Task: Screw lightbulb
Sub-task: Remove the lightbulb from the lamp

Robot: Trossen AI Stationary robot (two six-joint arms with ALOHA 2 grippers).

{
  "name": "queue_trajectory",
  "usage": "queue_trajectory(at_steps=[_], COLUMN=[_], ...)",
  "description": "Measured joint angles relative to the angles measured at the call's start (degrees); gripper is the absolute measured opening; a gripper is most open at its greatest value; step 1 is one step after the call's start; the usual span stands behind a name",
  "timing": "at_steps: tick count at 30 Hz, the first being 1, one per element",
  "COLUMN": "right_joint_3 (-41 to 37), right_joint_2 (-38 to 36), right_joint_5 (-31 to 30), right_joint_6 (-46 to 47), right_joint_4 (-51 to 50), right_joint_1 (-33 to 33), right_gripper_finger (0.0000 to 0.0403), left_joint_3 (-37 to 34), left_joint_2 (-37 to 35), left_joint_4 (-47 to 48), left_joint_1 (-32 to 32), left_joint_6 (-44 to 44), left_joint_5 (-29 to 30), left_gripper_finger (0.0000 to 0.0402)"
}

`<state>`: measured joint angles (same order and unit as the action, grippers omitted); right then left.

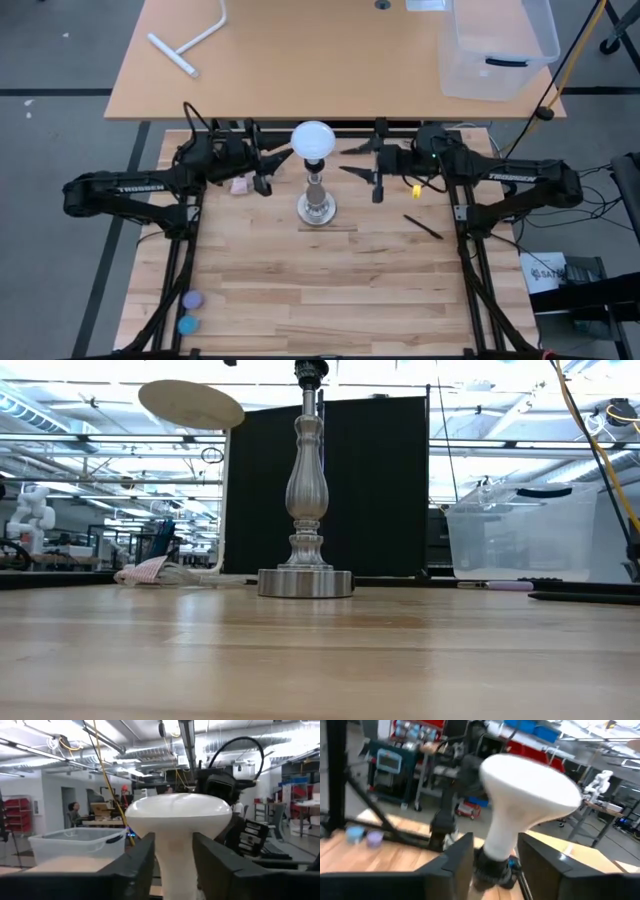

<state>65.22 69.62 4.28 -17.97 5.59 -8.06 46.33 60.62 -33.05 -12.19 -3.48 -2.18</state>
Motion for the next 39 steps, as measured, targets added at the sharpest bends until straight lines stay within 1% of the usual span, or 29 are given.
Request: queue_trajectory(at_steps=[4, 7, 9, 11, 16, 28, 39], right_joint_3=[0.01, 0.06, 0.06, 0.06, 0.06, 0.06, 0.08], right_joint_2=[-1.87, -1.9, -1.1, -0.25, 0.35, 1.02, 3.45], right_joint_5=[-0.1, -0.16, -0.32, -1.26, -6.42, -6.29, -6.0], right_joint_6=[-2.75, -5.29, -6.83, -7.21, -9.37, -10.19, -10.15], right_joint_4=[-3.5, -3.07, -1.18, 0.66, 3.66, 9.09, 13.74], right_joint_1=[1.73, 2.47, 2.85, 3.11, 3.3, 3.3, 3.3], right_gripper_finger=[0.0088, 0.0031, 0.0009, 0.0008, 0.0002, 0.0, 0.0], left_joint_3=[-0.02, -0.02, -0.02, -0.02, -0.02, -0.04, -0.04], left_joint_2=[0.0, -0.01, -0.1, -0.3, -1.02, -1.51, 0.18], left_joint_4=[1.54, 1.12, 0.18, -0.13, -0.56, -2.94, -5.32], left_joint_1=[0.0, 0.0, -0.01, -0.02, 0.0, 0.14, 3.36], left_joint_6=[-1.56, -3.67, -4.59, -4.83, -6.0, -7.24, -8.19], left_joint_5=[1.71, 3.33, 4.34, 4.48, 4.65, 4.57, 4.18], left_gripper_finger=[0.0079, 0.0047, 0.0032, 0.0027, 0.0025, 0.0025, 0.0025])
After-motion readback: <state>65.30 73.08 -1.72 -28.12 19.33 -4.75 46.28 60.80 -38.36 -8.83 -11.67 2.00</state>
